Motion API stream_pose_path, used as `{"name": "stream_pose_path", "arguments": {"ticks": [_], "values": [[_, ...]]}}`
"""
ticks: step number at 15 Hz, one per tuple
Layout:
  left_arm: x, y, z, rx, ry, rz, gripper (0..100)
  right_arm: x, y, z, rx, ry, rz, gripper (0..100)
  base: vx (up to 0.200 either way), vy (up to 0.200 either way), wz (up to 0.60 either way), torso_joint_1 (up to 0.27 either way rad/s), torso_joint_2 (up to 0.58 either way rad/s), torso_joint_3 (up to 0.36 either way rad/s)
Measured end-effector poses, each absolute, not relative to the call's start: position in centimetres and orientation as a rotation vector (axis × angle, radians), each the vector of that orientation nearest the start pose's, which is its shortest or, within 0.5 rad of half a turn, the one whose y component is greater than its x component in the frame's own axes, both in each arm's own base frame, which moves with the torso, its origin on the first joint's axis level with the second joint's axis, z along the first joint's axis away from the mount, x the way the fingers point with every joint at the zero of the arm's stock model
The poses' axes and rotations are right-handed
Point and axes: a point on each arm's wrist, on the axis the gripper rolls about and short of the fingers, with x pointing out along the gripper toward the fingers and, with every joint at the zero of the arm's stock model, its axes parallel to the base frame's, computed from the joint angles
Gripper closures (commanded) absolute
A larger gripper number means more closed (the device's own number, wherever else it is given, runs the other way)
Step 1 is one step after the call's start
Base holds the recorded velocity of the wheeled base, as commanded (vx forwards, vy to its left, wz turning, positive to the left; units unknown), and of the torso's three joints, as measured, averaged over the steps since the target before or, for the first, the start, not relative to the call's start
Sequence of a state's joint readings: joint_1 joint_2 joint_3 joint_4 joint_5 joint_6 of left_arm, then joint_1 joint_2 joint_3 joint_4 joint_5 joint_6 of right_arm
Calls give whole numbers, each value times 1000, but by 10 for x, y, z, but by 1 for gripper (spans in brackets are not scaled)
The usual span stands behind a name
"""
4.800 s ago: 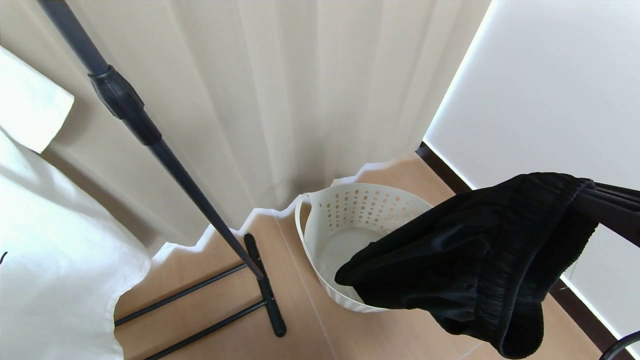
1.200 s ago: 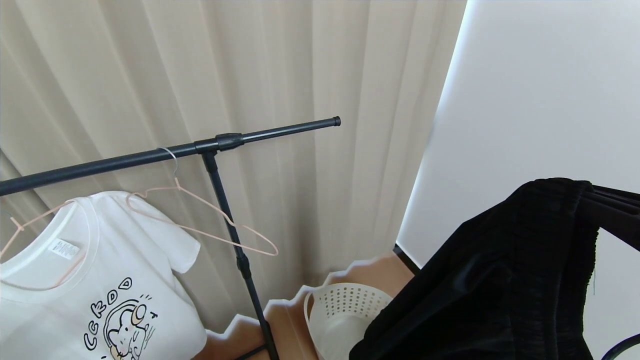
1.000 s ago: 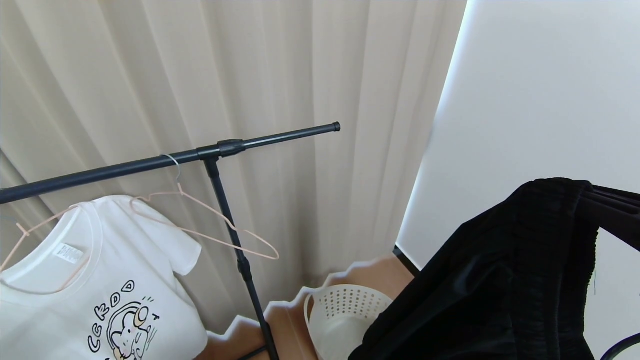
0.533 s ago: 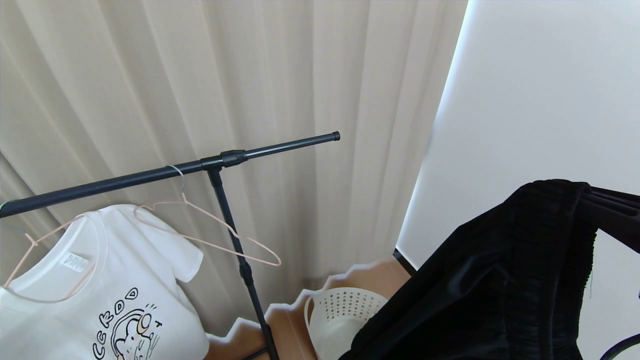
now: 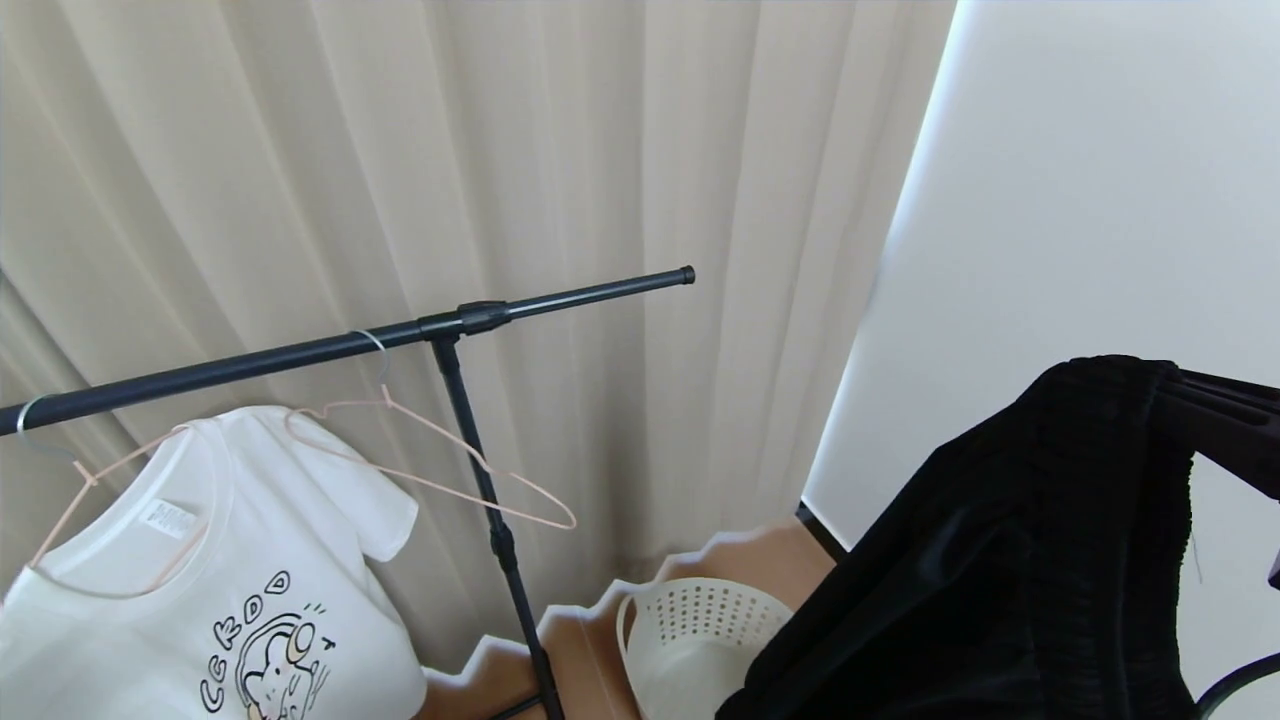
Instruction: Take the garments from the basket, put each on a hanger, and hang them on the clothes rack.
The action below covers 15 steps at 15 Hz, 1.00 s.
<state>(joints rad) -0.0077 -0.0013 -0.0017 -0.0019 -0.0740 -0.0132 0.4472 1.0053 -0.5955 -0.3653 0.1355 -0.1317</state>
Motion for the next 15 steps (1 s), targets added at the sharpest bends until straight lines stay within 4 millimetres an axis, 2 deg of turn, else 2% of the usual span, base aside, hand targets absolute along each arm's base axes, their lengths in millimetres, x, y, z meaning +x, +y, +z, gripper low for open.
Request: {"name": "stream_pose_path", "arguments": {"ticks": [8,9,15], "values": [[-23,-1,76,-13,-4,-82,0,118,60,248,-135,10,584,100,0,0,600,4,3,-1],[-23,-1,76,-13,-5,-82,0,118,60,248,-136,10,585,100,0,0,0,0,0,0],[-23,-1,76,-13,-3,-84,0,118,60,248,-136,10,585,100,-200,0,0,0,4,2]]}}
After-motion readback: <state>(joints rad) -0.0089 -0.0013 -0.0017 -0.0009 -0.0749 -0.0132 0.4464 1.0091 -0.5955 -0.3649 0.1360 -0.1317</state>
